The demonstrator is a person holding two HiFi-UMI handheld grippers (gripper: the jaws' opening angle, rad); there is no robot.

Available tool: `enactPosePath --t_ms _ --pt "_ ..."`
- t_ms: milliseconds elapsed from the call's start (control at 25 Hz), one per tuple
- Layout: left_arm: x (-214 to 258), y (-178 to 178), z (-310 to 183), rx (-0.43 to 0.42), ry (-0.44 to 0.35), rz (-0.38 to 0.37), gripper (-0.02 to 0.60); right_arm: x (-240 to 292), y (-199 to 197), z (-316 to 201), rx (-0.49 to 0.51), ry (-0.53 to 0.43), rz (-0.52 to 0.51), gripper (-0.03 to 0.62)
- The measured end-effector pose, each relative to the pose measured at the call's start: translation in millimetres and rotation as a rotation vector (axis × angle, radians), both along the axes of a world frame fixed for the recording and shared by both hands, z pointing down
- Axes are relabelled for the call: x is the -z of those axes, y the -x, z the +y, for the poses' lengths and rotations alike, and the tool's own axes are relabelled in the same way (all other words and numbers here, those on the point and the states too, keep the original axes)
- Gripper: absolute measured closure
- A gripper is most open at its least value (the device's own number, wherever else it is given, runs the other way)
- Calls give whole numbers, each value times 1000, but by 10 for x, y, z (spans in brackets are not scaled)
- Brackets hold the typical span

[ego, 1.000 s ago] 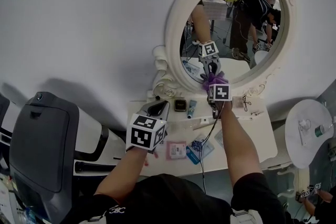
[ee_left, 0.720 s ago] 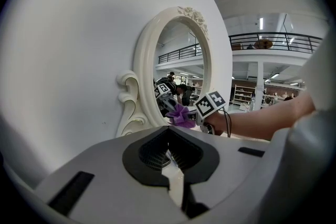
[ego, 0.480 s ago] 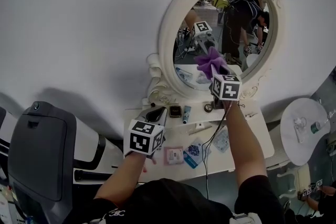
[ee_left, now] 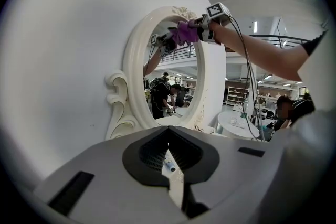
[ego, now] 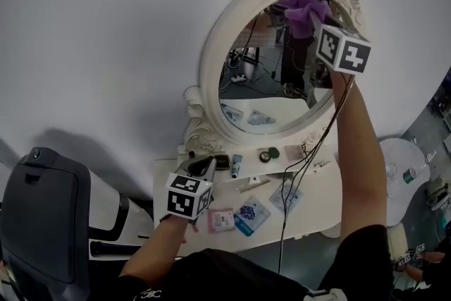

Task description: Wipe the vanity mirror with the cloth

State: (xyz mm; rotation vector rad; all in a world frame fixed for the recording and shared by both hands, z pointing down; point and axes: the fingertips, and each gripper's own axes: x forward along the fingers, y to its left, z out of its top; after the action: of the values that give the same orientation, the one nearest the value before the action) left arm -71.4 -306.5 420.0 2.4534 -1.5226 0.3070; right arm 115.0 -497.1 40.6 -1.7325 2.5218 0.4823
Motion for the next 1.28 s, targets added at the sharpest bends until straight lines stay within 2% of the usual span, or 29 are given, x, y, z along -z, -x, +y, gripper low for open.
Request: enactPosePath --t_ms 240,560,760,1000,1280 --pt "-4 35 -5 6 -7 7 575 309 -12 -225 -93 11 83 533" --pt "-146 34 -72 -4 20 13 575 197 21 -267 -96 -49 89 534" --pt "-211 13 -130 -13 37 4 575 10 76 -269 -48 -84 38 534" --pt "-233 -64 -193 -39 42 -6 575 -373 102 -251 6 -74 -47 534" --pt "-365 -94 -229 -50 77 -18 575 -951 157 -243 -4 -85 -14 534"
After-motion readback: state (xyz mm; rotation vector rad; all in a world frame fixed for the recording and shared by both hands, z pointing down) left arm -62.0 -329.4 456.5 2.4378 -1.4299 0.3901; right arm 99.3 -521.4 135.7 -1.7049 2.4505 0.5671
